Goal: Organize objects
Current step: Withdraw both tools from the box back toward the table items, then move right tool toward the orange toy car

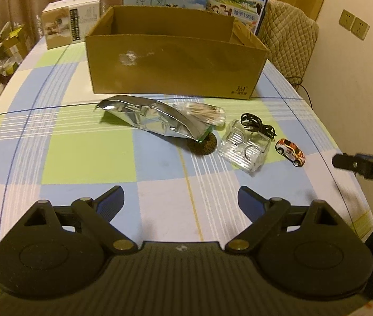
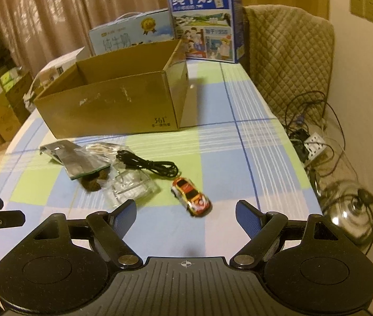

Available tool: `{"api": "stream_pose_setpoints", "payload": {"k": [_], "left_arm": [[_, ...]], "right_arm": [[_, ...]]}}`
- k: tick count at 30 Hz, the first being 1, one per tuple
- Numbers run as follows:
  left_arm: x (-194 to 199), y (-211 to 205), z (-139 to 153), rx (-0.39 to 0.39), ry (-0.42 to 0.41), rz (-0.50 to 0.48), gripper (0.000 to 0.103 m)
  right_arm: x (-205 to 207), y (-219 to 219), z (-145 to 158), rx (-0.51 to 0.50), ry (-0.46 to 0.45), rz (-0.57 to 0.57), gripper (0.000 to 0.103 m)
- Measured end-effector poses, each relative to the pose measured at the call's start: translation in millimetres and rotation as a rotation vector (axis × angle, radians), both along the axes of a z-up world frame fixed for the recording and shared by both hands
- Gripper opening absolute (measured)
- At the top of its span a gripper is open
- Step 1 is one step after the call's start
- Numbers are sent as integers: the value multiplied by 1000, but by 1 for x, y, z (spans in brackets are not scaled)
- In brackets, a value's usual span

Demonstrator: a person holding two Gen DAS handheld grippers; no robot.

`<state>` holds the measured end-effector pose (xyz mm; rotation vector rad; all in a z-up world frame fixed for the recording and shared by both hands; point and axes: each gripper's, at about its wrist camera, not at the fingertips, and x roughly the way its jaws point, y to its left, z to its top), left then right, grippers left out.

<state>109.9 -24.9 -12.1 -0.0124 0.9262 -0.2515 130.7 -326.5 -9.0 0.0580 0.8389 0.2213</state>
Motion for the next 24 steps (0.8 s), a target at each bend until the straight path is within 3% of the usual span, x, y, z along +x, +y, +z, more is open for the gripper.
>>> {"api": "stream_pose_setpoints", "payload": {"k": [8,24], "left_arm": [[27,-22,-21,-12,16,-79,89],[59,-74,-51,-31,35,-264,78]], "right_arm": [[36,4,-22,-65,41,107,80],[87,19,-65,-136,123,281,51]]}}
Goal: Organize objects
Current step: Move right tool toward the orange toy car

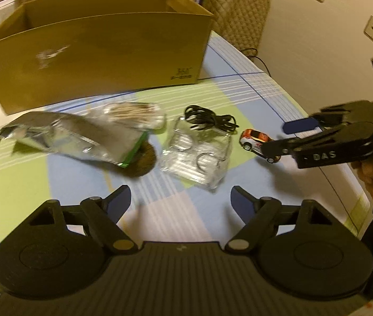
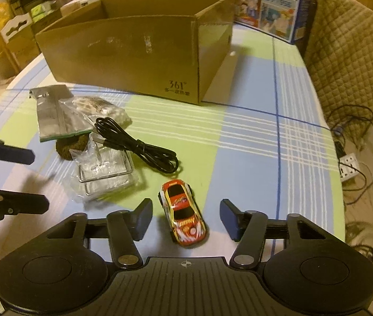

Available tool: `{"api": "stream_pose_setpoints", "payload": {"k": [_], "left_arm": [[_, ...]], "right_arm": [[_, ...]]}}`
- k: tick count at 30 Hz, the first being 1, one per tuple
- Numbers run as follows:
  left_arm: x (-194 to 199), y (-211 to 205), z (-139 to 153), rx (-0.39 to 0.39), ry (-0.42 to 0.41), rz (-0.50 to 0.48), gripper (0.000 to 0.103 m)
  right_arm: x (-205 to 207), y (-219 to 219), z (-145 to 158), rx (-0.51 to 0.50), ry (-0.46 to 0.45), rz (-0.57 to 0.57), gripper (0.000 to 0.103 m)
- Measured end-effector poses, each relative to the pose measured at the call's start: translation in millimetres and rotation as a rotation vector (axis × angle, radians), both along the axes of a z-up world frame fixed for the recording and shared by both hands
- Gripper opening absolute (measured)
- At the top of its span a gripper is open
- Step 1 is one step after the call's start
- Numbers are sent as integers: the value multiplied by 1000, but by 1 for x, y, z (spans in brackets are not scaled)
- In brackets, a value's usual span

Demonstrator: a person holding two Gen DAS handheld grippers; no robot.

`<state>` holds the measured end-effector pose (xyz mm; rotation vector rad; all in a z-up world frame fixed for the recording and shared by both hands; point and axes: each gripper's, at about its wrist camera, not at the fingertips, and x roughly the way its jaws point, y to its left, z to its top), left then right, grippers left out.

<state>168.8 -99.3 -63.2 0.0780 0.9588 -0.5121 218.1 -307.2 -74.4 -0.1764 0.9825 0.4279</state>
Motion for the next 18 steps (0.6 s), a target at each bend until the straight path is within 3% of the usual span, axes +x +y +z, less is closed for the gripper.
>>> {"api": "stream_pose_setpoints", "payload": {"k": [7,9,18], "left_arm": [[9,-19,-8,1,-16,-69,77],[11,-23,-10,8,-21,-87,77],[16,-32,-19,20,-17,-96,76]], "right_arm": [[8,10,-14,-61,6,79,38],[8,11,-15,-52,7,90,30],[6,23,-13,47,27,112,27]]}}
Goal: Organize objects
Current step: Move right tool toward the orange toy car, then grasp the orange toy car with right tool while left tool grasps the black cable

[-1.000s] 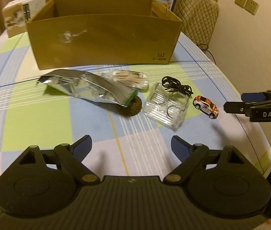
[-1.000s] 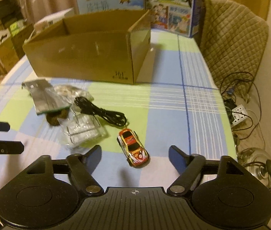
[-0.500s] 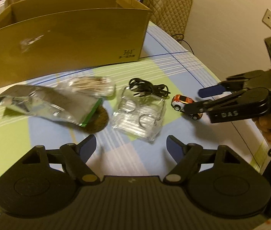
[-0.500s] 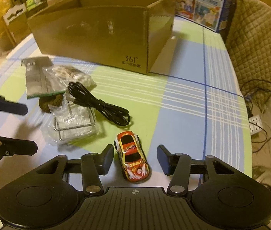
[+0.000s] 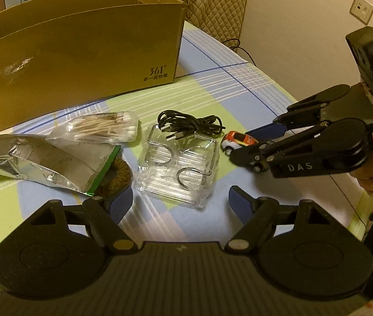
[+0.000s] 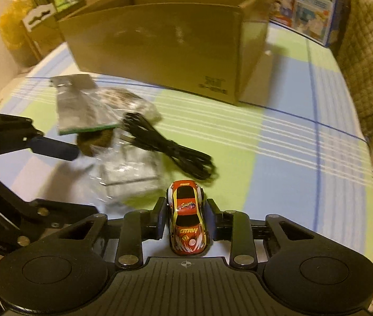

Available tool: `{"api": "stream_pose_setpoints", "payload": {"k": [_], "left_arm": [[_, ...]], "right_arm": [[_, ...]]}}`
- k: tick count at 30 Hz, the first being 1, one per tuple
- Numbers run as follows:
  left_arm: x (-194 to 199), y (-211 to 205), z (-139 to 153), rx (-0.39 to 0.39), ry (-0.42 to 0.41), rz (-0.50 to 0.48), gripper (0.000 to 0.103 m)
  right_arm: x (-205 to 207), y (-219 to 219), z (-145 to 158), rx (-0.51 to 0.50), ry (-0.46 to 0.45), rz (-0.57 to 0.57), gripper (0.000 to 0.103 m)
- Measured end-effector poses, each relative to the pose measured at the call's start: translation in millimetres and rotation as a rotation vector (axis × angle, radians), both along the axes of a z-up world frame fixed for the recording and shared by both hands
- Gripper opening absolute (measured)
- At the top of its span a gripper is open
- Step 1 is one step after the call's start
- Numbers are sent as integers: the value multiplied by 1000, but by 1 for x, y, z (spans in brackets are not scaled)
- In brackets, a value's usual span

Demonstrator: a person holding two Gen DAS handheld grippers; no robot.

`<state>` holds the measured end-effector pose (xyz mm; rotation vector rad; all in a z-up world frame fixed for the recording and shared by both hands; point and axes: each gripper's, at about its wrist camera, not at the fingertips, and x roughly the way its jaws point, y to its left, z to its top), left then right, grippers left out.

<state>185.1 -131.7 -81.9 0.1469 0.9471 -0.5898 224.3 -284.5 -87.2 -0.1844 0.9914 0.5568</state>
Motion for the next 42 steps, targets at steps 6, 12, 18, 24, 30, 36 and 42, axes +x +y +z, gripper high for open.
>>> {"api": "stream_pose_setpoints", "payload": {"k": [6,12,18,24,30,36,42], "left_arm": [[-8,18,6,-6,1,45,75],[-14,41,10,-7,5,118,75],[-13,44,14,-22,-4,138,75],[-19,55,16,-27,-4,174,75],[-16,49,11,-30,-8,201,77],[-10,29,3,-45,-13,268,82],[-1,17,-9,-14,10,328,67]], "right_arm": [[-7,13,1,88,37,104,27],[-3,16,3,81,18,61,27],[-2,29,1,128,44,119,27],[4,26,-1,113,43,60,27],[8,15,3,139,52,-13,27],[10,-3,5,149,62,-90,27],[7,3,5,153,72,-46,27]]}}
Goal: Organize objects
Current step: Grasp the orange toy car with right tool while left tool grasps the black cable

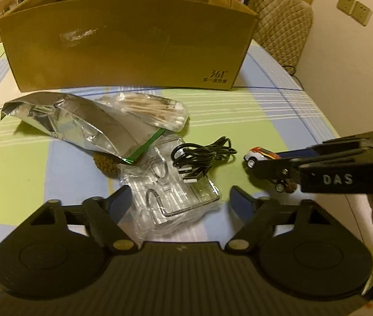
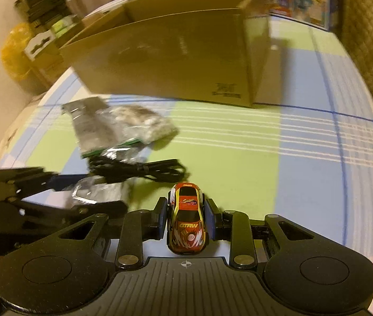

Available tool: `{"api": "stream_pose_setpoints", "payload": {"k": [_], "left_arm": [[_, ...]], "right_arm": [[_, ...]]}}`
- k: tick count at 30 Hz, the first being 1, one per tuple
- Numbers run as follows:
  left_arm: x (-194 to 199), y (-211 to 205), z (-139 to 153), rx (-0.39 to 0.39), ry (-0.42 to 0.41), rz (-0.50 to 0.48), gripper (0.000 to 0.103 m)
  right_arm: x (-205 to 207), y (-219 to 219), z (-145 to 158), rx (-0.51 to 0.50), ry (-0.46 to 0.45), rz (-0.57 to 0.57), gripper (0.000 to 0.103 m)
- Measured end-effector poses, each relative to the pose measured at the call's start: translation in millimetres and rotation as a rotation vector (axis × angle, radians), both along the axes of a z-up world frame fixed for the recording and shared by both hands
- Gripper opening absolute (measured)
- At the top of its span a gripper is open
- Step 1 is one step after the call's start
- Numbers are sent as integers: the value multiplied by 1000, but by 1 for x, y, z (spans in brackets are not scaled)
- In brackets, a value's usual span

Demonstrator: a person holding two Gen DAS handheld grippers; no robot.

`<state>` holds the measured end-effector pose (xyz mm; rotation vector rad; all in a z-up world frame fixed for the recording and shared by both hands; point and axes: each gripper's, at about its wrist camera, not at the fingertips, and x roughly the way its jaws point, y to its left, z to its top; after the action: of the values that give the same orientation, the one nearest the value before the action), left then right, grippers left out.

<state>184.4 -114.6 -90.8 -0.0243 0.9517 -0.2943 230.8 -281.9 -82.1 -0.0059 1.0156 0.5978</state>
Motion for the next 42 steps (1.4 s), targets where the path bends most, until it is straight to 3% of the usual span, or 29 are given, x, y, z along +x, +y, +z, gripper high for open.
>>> {"api": "stream_pose_setpoints", "payload": {"k": [5,12,17,25,30,35,37,39,42], "left_arm": [[-7,9,5,21,16,-60,55],[-32,51,9,26,60,-172,55],[-44,75,10,38,69,-188,55],[-46,100,14,87,44,-131,56],[-46,110,16,95,23,-60,74],[-43,105,25,86,-45,-39,75],[-41,99,29,101,-67,-65,69],[-37,92,30,121,-71,-95,50],[-30,85,30,150,-60,-133,41]], "right_arm": [[-9,23,-2,12,16,123,27],[-25,69,-6,32,56,295,27],[-17,72,4,114,27,230,27],[-14,74,-1,47,13,179,27],[-12,72,-1,35,13,168,27],[-10,69,0,37,9,150,27],[-9,68,0,38,8,146,27],[-10,68,1,34,6,145,27],[-10,67,3,38,3,142,27]]}}
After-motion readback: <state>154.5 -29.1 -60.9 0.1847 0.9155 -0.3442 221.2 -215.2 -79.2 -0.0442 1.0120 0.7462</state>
